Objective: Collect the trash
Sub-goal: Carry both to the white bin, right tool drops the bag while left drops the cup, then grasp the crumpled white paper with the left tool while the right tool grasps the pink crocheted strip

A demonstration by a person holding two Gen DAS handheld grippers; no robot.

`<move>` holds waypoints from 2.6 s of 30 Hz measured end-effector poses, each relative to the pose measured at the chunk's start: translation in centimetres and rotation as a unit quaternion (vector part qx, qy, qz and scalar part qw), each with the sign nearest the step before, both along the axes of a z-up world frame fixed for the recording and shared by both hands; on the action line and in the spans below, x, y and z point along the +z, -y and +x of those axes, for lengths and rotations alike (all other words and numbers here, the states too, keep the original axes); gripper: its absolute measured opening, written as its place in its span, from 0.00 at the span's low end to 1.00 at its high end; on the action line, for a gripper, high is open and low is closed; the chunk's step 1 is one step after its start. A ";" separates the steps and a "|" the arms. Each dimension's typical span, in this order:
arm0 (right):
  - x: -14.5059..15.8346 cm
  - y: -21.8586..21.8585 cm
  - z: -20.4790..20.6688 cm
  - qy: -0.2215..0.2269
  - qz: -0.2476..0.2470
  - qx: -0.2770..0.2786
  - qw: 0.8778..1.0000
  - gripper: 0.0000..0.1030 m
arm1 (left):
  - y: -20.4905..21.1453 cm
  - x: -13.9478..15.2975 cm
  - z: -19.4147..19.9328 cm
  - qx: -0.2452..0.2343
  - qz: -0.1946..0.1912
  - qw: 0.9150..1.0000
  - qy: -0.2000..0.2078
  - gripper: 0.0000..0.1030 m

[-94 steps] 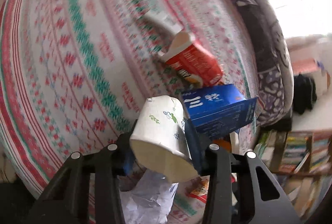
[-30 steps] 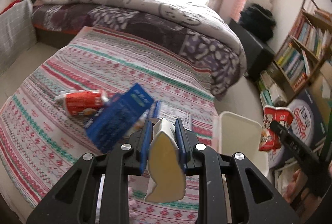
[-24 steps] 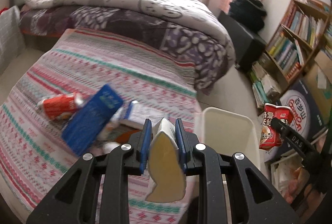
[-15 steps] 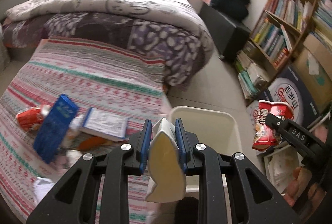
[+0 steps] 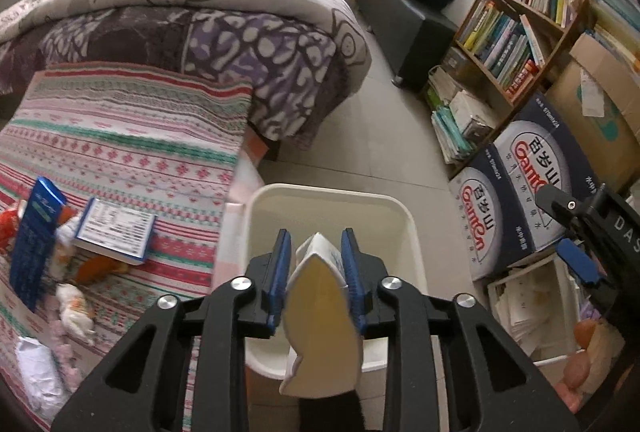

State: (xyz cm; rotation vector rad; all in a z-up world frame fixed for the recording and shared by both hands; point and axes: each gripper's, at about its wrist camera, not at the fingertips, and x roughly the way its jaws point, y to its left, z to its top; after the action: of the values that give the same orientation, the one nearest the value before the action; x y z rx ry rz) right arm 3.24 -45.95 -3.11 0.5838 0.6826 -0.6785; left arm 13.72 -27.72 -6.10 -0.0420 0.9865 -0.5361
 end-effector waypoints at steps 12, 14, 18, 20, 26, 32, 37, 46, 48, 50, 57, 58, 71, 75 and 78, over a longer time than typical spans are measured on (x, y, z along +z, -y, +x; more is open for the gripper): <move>0.9 -2.1 -0.1 0.012 -0.046 0.010 0.999 0.87 | -2.8 0.1 -1.0 0.035 0.027 0.999 0.010 0.71; 0.6 -3.1 0.1 0.009 -0.052 0.022 0.998 0.87 | -4.3 0.0 -2.2 0.051 0.054 0.997 0.031 0.73; 0.0 -6.0 0.9 -0.003 -0.063 0.062 0.996 0.88 | -7.5 -0.3 -4.1 0.078 0.099 0.990 0.066 0.81; -0.4 -7.6 1.4 -0.011 -0.070 0.085 0.994 0.89 | -9.4 -0.6 -5.1 0.091 0.117 0.986 0.072 0.82; -1.1 -12.4 2.5 -0.028 -0.090 0.152 0.984 0.90 | -14.7 -2.2 -6.2 0.127 0.164 0.976 0.066 0.87; -1.5 -16.2 3.5 -0.040 -0.097 0.208 0.972 0.92 | -21.0 -4.1 -5.8 0.156 0.213 0.964 0.032 0.88; -2.8 -19.0 4.7 -0.065 -0.084 0.254 0.961 0.92 | -25.8 -6.0 -4.7 0.187 0.211 0.959 -0.033 0.88; -5.9 -23.2 6.8 -0.111 -0.034 0.318 0.941 0.92 | -29.9 -10.7 -3.8 0.194 0.137 0.956 -0.173 0.86; -6.5 -24.2 7.2 -0.122 -0.025 0.331 0.935 0.92 | -30.3 -11.1 -3.8 0.180 0.114 0.959 -0.187 0.68; -7.1 -25.3 7.5 -0.132 -0.023 0.346 0.929 0.92 | -30.3 -11.0 -3.9 0.164 0.104 0.963 -0.188 0.61; -8.6 -29.2 7.8 -0.154 -0.024 0.392 0.907 0.91 | -32.9 -8.8 -4.2 0.177 0.104 0.968 -0.142 0.53; -8.9 -29.9 7.8 -0.159 -0.020 0.402 0.902 0.91 | -33.8 -8.0 -4.0 0.191 0.107 0.967 -0.128 0.53; -13.7 -39.2 8.1 -0.228 -0.045 0.483 0.844 0.72 | -40.0 -2.3 -0.4 0.280 0.100 0.955 -0.012 0.53; -14.9 -40.2 8.8 -0.243 -0.055 0.481 0.840 0.60 | -40.5 -2.9 -0.2 0.279 0.095 0.955 -0.021 0.54; -15.6 -40.6 9.5 -0.252 -0.056 0.484 0.836 0.46 | -40.6 -2.4 -0.6 0.276 0.104 0.956 -0.004 0.54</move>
State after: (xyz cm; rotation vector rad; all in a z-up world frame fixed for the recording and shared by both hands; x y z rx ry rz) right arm 12.70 -5.38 -18.68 -0.1149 1.2876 0.1121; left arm 13.11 12.87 -8.50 -0.1276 0.9829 0.0817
